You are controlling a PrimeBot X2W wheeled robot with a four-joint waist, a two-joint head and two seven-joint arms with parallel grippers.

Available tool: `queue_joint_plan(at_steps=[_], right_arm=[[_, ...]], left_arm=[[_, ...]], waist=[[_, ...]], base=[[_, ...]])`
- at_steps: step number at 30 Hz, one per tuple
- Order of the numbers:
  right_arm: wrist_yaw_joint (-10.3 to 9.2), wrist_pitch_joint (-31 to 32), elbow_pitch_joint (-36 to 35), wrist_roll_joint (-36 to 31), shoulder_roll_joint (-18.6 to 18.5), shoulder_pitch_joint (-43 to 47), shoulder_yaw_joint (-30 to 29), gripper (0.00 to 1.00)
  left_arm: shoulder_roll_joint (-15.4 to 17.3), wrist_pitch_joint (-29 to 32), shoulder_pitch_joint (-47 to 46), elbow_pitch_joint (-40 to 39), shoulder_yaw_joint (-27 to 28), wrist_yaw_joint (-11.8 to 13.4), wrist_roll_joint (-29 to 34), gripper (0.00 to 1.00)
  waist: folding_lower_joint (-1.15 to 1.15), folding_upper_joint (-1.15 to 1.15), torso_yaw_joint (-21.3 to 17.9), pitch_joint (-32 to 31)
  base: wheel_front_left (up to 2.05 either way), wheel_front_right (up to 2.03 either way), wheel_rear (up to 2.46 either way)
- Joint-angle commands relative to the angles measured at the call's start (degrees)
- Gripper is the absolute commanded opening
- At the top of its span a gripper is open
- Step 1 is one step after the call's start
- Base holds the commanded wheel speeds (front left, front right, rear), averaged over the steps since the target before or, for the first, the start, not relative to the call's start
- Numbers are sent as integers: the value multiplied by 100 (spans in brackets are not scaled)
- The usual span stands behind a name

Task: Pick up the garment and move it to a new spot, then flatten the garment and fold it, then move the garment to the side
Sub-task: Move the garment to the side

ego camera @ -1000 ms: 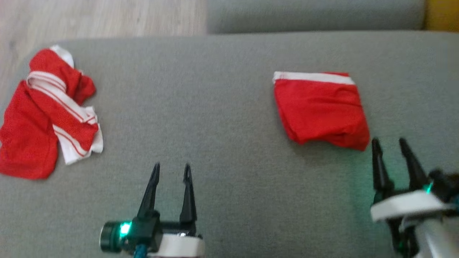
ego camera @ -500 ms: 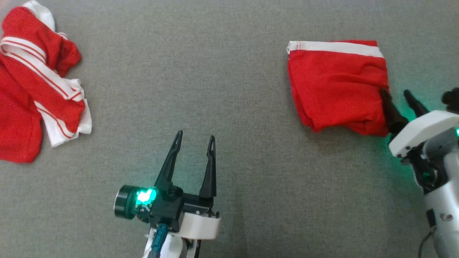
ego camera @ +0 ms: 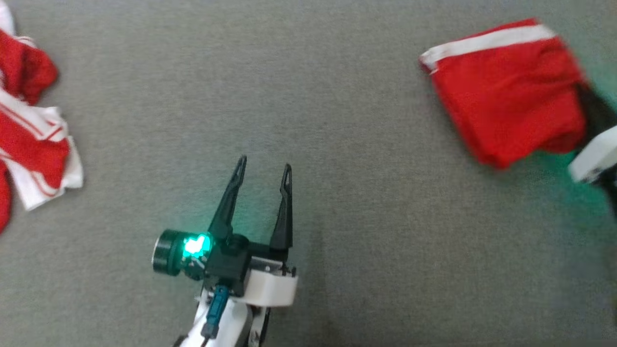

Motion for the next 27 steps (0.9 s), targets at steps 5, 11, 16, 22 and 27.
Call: queue_joint_plan(at_steps=[5, 11, 16, 22, 27], right_arm=[[-5, 32, -112, -182, -704, -384, -262, 0], [-5, -81, 180, -324, -1421, -604, -732, 0], [-5, -355, 393, -739, -1464, -798, -1175, 100], [-5, -1096, 171, -1730, -829, -767, -1361, 100], [-5, -1413, -152, -1769, 132, -319, -820, 100]], left_arm=[[-5, -28, -375, -189, 198, -110, 196, 100], [-5, -28, -726, -171, 253, -226, 362, 100], [-5, -28, -860, -112, 255, -280, 355, 100], [-5, -28, -728, -43, 169, -265, 206, 100], [-5, -28, -379, -17, 161, -188, -137, 100]], waist=[[0, 0, -408, 496], [0, 0, -587, 855], [0, 0, -598, 846], [0, 0, -482, 305], [0, 0, -345, -384]], base=[[0, 0, 0], [0, 0, 0], [0, 0, 0], [0, 0, 0], [0, 0, 0]])
